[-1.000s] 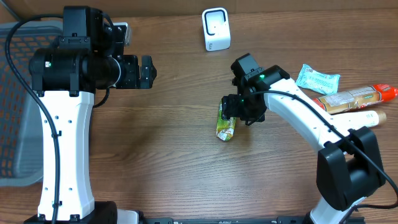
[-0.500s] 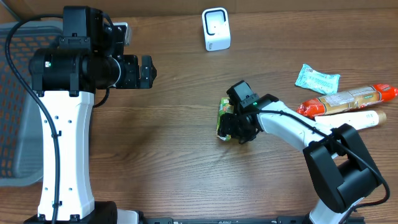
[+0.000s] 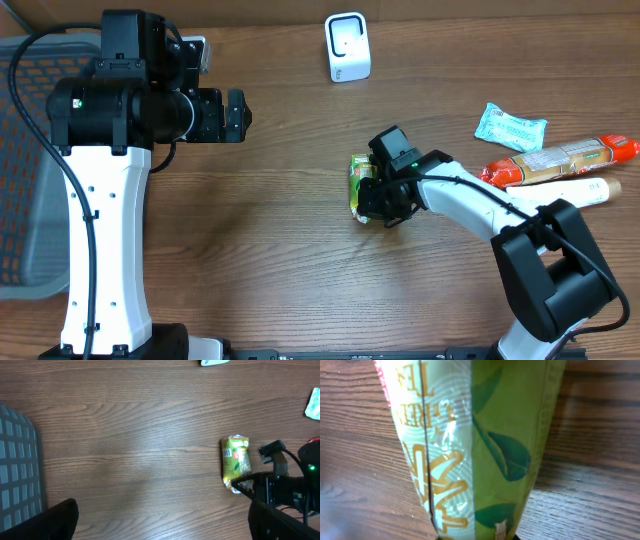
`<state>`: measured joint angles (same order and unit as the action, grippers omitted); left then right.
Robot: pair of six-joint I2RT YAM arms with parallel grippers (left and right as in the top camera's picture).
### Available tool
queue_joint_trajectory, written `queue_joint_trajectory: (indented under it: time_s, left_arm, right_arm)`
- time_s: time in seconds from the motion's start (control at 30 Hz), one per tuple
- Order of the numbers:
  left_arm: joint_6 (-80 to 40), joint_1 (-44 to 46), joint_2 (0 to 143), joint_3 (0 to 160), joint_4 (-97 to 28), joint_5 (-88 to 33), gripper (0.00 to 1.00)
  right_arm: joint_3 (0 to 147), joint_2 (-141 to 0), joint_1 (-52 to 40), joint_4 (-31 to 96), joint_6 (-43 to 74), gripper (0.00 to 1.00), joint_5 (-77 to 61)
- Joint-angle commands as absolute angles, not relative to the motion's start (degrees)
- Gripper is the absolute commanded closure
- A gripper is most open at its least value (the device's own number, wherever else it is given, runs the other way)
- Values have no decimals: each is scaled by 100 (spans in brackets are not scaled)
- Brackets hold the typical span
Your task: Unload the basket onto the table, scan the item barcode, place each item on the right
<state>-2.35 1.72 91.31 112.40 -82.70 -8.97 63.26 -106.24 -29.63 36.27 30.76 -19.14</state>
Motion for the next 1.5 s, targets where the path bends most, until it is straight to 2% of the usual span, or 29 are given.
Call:
queue_joint_trajectory:
  time_s: [0.0, 0.13, 0.27, 0.5, 0.63, 0.8, 1.07, 1.27, 1.47]
  left_arm:
    - [-106, 187, 9129, 11249, -8248, -878, 0]
    - [-106, 189, 9129, 11249, -8248, -878, 1]
    - [-106, 185, 9129, 11249, -8248, -878, 0]
    - [-106, 189, 9129, 11249, -8248, -880, 0]
    - [-106, 189, 9131, 11249, -8248, -878, 1]
    - [-106, 185, 9129, 11249, -8248, -880, 0]
    - [-106, 185, 9129, 11249, -8248, -878, 1]
    - [-106, 185, 9129, 11249, -8248, -878, 1]
    - [-106, 185, 9129, 11249, -8248, -878, 0]
  right_arm:
    - [6276, -10451, -2694, 3688, 2641, 96, -2040]
    - [6377, -9889, -2366, 3640, 1894, 96, -2998]
    - [6434, -9148, -1909, 3444, 1321, 96, -4803]
    - [6440, -8058, -1059, 2482, 1363, 96, -7734]
    - [6440, -7811, -880, 1811, 1844, 96, -8431]
    - [6440, -7773, -882, 1238, 2558, 96, -8353]
    - [6453, -7778, -895, 1293, 3229, 96, -7402]
    - [6464, -7780, -895, 2062, 3216, 96, -6595]
    - [6464, -7791, -1098, 3542, 3024, 96, -4257]
